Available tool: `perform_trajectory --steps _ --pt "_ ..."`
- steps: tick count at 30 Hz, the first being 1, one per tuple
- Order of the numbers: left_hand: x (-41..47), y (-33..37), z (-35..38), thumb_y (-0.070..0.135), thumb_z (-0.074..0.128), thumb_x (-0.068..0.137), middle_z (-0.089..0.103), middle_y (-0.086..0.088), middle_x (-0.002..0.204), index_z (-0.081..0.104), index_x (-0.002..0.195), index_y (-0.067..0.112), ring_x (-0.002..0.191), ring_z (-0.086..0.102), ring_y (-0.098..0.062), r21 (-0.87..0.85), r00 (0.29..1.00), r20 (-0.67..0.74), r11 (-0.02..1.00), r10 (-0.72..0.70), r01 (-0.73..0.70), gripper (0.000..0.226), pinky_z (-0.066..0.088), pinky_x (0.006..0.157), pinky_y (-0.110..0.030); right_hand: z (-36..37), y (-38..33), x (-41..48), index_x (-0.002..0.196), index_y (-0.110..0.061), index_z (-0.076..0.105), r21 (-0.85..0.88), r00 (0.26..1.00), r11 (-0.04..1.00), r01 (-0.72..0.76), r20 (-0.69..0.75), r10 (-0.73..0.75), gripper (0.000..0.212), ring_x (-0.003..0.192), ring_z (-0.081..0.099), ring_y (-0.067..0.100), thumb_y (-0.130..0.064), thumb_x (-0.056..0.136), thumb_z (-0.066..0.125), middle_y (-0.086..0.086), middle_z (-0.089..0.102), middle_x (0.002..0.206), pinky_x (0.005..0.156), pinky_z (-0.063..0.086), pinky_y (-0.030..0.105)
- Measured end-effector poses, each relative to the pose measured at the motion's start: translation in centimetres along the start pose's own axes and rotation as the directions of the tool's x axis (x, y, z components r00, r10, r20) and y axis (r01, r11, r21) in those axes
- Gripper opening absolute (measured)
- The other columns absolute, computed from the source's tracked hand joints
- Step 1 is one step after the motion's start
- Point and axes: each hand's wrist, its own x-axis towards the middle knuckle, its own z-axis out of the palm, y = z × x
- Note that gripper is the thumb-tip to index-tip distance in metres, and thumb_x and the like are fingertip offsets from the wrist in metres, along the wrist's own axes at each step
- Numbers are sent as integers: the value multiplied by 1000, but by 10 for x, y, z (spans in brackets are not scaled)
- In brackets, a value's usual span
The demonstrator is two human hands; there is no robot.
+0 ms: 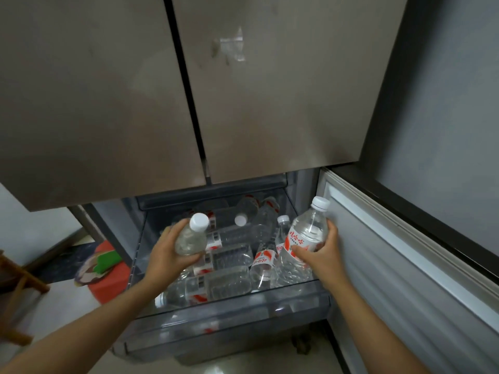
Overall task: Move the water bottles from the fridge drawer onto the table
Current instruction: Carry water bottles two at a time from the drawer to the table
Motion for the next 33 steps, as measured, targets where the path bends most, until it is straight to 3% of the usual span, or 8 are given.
perform_trajectory --steps 6,11,16,19,23,28,31,33 --pt "-25 40 -14 -4 74 66 50 5 108 41 128 16 94 52 -8 -442 962 -226 896 -155 41 73 45 83 -30 2 -1 -2 139 -22 21 0 1000 1000 10 3 -10 93 98 51 18 7 68 72 6 45 121 66 49 23" --pt "-29 54 -4 6 75 67 48 3 118 39 125 29 106 50 -15 -536 931 -302 844 -203 10 71 46 84 -31 12 -10 0 137 -23 25 -61 997 996 67 36 -65 91 102 53 23 4 66 75 11 48 127 81 53 39" --pt "-22 74 -15 9 74 69 53 5 113 42 121 31 101 55 -12 -606 902 -358 795 -240 -29 65 48 89 -37 22 -53 -1 129 -26 29 -120 959 956 269 127 -254 86 111 50 17 1 64 78 -2 47 118 83 44 24" --pt "-17 83 -34 11 72 72 53 6 114 42 125 27 101 55 -9 -647 875 -395 761 -281 -48 63 48 91 -38 28 -93 -7 124 -33 29 -105 917 924 369 205 -343 84 104 51 8 0 65 78 -13 48 113 84 45 23" --pt "-20 86 -73 14 71 72 55 10 111 44 121 31 104 56 -13 -655 845 -452 750 -287 -96 58 49 89 -39 46 -146 -26 118 -43 25 -82 847 883 462 337 -411 85 97 49 -4 -2 66 77 -25 41 107 71 47 8" --pt "-45 77 -132 13 65 77 56 4 113 45 121 27 100 58 -13 -623 789 -539 770 -295 -138 50 51 82 -37 86 -172 -48 109 -46 33 80 754 895 439 508 -416 78 103 56 9 2 65 76 -13 49 114 78 55 22" --pt "-70 60 -165 12 64 77 59 12 100 48 98 46 95 61 -12 -613 753 -575 778 -320 -138 43 58 72 -30 119 -170 -58 109 -45 34 137 681 912 387 623 -383 78 96 62 6 4 65 75 -11 54 110 76 56 22" --pt "-89 46 -185 11 63 77 59 12 101 48 97 48 97 60 -14 -612 699 -608 783 -376 -110 45 58 72 -31 149 -166 -64 111 -45 34 144 608 922 359 714 -348 79 100 61 9 1 64 78 -10 55 112 80 56 26"
